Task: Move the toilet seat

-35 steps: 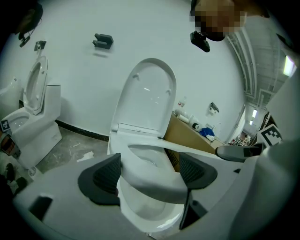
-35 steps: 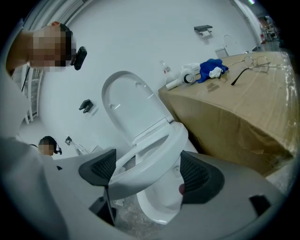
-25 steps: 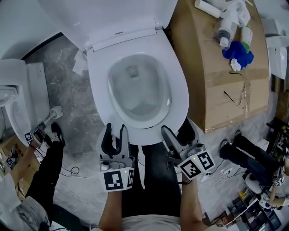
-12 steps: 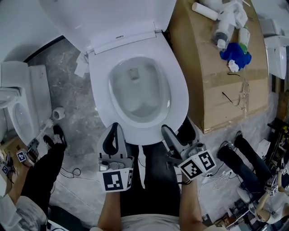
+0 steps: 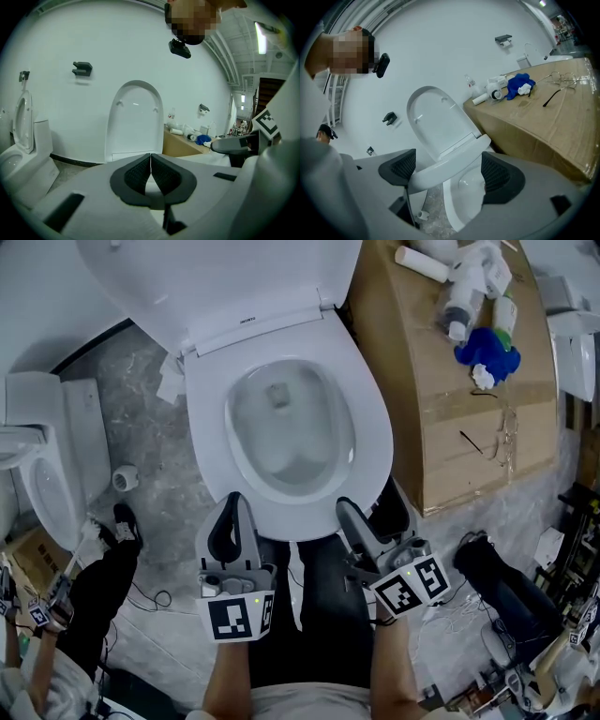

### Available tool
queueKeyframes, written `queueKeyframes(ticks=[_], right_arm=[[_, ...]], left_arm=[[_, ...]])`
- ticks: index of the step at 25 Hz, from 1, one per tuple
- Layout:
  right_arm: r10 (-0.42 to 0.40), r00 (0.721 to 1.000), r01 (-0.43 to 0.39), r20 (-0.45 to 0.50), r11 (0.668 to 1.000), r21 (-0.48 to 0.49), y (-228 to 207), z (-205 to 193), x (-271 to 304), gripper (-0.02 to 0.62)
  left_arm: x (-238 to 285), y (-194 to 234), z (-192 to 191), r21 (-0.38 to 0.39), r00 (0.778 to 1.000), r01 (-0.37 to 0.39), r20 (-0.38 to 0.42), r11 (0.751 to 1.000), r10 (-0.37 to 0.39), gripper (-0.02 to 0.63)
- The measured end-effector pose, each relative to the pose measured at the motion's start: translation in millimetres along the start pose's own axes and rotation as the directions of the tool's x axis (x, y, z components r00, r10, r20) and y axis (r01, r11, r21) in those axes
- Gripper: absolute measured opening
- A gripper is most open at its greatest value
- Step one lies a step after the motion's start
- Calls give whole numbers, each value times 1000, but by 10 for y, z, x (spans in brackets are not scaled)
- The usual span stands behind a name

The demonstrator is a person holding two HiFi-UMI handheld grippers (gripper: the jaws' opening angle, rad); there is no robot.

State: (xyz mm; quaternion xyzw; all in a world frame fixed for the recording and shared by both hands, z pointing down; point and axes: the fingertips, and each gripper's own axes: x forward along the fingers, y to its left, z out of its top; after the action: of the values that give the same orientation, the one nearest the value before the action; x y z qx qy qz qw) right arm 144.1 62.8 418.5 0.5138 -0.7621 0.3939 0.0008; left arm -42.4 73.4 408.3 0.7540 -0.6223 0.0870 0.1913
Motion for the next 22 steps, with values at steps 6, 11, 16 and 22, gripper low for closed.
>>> queueKeyframes(ticks=[6, 11, 16, 22], right_arm=[[-39, 999, 43, 32, 986, -159, 125, 218, -2, 436], [15, 1000, -8, 21, 956, -294, 254, 364, 18, 415], [68, 997, -53, 34, 943, -329, 368, 492, 36, 351], [145, 989, -116, 28, 878, -464, 641, 587, 78, 152]], left_arm=[[38, 23, 169, 2, 1000, 4, 21, 1000, -4, 14], [56, 42, 292, -1, 999, 7, 45, 1000, -7, 14], [76, 46, 423, 7, 997, 34, 64, 999, -34, 14], [97, 48, 576, 29, 993, 68, 89, 997, -71, 14]])
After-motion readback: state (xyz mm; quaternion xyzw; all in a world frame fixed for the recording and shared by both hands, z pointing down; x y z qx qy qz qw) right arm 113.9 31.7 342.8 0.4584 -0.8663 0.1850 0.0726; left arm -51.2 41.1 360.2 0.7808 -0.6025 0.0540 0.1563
